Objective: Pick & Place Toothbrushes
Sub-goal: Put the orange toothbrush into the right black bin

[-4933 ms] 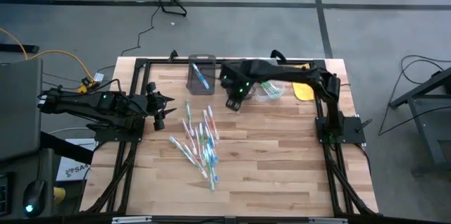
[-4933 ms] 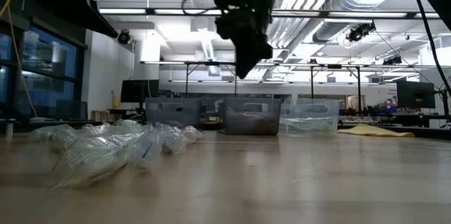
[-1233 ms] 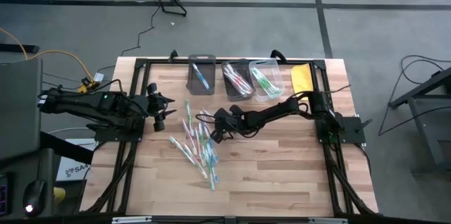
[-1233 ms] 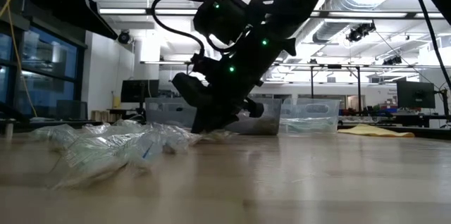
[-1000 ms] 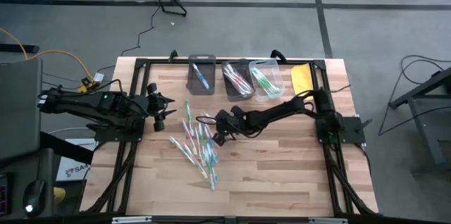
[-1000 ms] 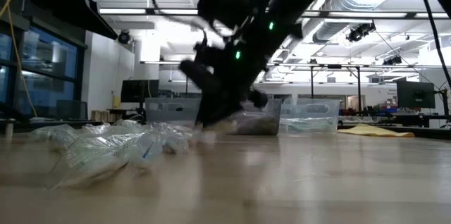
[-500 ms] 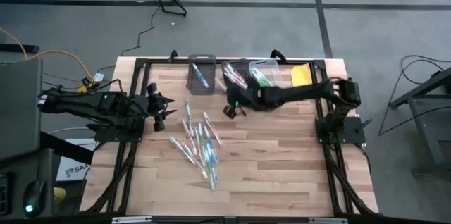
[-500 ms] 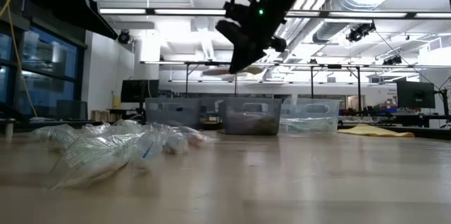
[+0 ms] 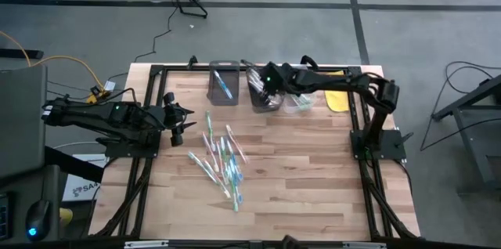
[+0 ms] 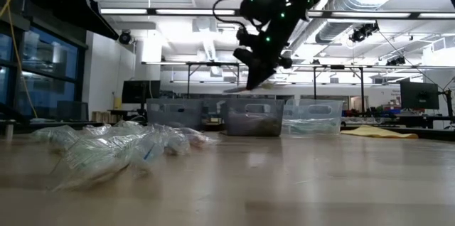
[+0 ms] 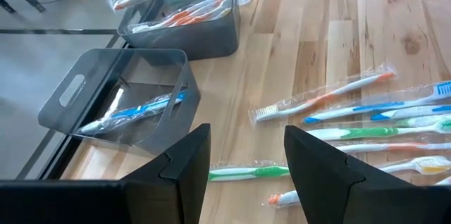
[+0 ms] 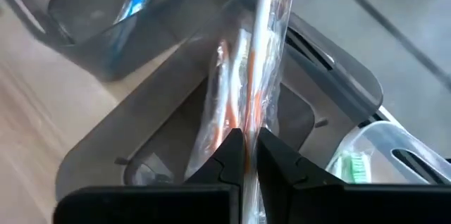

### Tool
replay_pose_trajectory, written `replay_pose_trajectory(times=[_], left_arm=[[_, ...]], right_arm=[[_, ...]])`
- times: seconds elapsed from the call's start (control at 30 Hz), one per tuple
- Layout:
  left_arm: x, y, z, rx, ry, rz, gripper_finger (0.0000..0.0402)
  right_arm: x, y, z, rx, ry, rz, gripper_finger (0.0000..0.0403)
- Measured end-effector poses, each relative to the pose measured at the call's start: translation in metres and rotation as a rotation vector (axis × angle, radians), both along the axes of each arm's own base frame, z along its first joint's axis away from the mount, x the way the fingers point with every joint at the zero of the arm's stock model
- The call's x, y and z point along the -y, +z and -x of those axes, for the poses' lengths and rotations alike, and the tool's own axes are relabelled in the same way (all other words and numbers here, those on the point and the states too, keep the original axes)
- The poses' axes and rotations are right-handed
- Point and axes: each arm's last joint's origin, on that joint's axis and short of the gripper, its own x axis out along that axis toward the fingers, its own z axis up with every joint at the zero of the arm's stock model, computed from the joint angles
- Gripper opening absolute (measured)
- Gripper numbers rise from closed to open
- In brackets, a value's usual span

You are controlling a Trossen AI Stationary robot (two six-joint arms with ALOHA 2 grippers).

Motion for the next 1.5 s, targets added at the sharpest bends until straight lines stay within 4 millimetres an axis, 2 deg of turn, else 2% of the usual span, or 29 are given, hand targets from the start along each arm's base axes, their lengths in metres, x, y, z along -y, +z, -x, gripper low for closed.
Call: replay_pose_trajectory(times=[0.17,0.4,0.77,1.03,1.2,1.5], left_arm=[[0.0,0.0,0.0,0.0,0.0,0.0,0.0175],[0.0,0.0,0.0,-0.001,-0.001,0.0,0.0175],[0.0,0.0,0.0,-0.001,-0.001,0.0,0.0175],[0.0,0.0,0.0,-0.002,-0.001,0.0,0.0175],[0.0,0.0,0.0,-0.002,-0.001,0.0,0.0175],[0.0,0.0,0.0,-0.002,-0.001,0.0,0.0175]], right_arm=[[0.016,-0.018,0.0,-0.051,0.052,-0.029,0.0014],[0.021,-0.041,-0.007,-0.081,0.086,-0.055,0.0014],[0.021,-0.041,-0.01,-0.017,0.024,-0.082,0.0015],[0.021,-0.057,-0.015,-0.047,0.024,-0.09,0.0021],[0.02,-0.055,-0.014,-0.036,0.003,-0.105,0.0064],[0.018,-0.047,-0.011,-0.015,-0.024,-0.138,0.0183]])
